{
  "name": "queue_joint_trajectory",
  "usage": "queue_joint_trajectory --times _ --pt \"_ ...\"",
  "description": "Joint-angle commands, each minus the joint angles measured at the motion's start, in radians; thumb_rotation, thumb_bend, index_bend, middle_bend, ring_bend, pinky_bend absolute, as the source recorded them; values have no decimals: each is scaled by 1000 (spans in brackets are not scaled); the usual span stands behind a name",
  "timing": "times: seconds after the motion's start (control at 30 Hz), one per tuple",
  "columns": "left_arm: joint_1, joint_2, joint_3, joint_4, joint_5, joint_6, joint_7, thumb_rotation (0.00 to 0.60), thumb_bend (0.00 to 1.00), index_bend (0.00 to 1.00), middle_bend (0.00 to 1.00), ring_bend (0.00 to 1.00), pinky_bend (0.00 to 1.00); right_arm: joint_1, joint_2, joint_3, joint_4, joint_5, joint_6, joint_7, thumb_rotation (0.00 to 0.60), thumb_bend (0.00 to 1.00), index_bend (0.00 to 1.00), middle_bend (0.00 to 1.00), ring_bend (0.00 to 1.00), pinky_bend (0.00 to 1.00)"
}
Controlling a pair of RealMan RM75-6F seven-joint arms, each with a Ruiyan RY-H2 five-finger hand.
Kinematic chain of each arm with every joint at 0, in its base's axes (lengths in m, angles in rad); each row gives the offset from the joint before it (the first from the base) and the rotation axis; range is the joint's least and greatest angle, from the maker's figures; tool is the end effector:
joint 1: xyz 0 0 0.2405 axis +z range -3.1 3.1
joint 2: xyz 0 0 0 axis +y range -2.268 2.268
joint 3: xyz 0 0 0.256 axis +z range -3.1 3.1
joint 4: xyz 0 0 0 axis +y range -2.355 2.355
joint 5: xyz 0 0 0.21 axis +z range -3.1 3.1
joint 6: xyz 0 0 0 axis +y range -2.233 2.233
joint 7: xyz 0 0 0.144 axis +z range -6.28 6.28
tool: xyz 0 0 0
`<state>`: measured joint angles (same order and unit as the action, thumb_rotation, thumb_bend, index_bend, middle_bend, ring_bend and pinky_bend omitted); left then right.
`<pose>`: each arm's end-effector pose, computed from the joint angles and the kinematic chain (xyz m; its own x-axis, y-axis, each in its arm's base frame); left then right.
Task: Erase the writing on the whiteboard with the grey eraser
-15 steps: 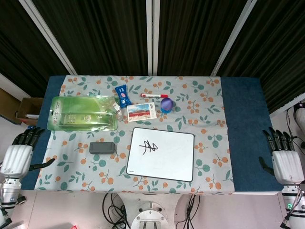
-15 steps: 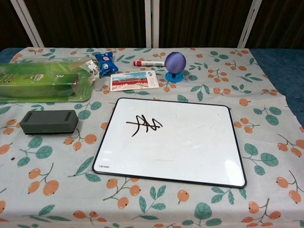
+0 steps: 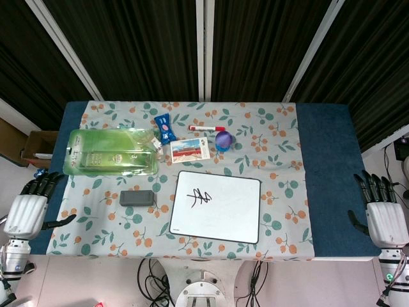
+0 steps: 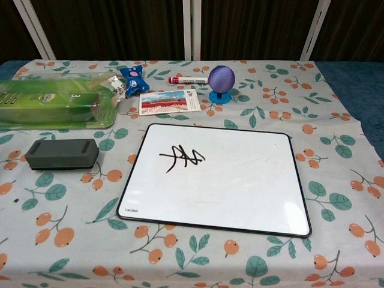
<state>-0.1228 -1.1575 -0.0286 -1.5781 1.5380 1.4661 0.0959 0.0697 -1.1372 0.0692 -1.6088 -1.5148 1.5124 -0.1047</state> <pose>-0.3052 0.1883 0.1422 0.4829 0.0197 0.8755 0.8734 -0.0825 -0.4799 -0.3077 -0.1802 0.1591 0.4752 0.0384 0.8790 -0.8795 -0.0072 0.4758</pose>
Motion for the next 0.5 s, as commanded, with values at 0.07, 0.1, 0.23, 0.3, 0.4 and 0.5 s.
queue_joint_trajectory --times 0.07,0.1,0.23,0.3,0.4,0.5 --pt "-29 -31 2 14 48 -8 -11 490 0 153 131 106 201 0 1 1 1 0 1 3 600 221 0 0 0 0" --pt "-36 -40 -1 19 60 -6 -16 495 0 153 131 109 202 -1 1 0 2 0 2 4 600 221 0 0 0 0" --pt "-88 -72 4 25 92 -69 8 517 1 153 131 122 204 -6 5 0 8 7 3 11 600 221 0 0 0 0" --pt "-116 -86 8 16 89 -122 39 560 1 165 138 136 208 -7 5 0 9 9 3 15 600 221 0 0 0 0" --pt "-165 -119 5 4 74 -208 72 600 3 188 152 154 216 -9 3 0 17 11 4 15 600 221 0 0 0 0" --pt "-211 -159 -11 10 54 -269 86 600 3 189 154 155 216 -10 0 2 22 12 7 16 600 223 0 0 0 0"
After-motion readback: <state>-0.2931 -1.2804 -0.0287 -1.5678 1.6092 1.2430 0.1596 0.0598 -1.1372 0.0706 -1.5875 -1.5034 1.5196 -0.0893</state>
